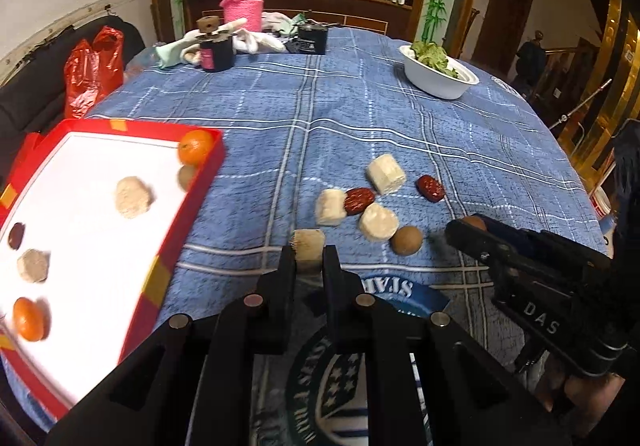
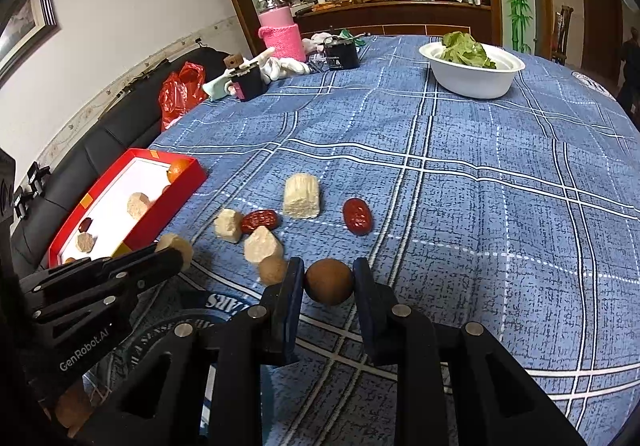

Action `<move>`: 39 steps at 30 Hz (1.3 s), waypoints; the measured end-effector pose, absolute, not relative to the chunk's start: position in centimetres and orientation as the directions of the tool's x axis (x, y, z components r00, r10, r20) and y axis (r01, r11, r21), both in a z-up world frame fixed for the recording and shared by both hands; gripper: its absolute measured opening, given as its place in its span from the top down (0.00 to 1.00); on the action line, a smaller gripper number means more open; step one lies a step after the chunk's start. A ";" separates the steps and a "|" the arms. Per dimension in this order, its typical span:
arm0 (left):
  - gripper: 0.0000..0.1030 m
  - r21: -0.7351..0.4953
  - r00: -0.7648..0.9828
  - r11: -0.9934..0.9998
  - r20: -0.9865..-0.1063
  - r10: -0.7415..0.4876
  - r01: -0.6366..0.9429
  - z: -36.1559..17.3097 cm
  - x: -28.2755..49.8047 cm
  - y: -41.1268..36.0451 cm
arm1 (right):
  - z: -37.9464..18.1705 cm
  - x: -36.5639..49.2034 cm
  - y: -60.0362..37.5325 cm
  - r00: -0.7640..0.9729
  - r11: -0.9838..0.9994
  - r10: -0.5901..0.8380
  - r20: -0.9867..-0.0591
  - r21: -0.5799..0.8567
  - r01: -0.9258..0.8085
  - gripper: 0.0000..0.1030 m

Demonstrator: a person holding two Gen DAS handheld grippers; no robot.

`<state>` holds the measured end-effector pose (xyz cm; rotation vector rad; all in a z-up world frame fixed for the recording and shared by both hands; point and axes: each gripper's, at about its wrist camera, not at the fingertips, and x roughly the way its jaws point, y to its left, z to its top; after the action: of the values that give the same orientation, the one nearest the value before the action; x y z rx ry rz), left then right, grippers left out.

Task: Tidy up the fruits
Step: 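Lift the white cube and brown fruit and carry both over the white tray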

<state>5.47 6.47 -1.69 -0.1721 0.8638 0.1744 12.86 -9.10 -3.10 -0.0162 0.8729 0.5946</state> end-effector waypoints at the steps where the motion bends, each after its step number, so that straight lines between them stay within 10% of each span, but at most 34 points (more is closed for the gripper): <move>1: 0.90 -0.080 0.641 0.971 -0.763 0.085 -0.224 -1.5 5.2 6.6 | -3.0 12.6 -9.0 0.494 0.839 0.483 -0.723 0.221 -0.497 0.75; 39: 0.89 -0.142 0.676 0.896 -0.708 0.205 -0.420 1.7 -1.8 15.0 | 2.8 5.1 1.5 0.535 0.762 0.525 -0.662 0.086 -0.642 0.75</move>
<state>-1.83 15.05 1.67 -0.3060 0.7517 0.3577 5.09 1.55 2.77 -0.1753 0.7255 0.6990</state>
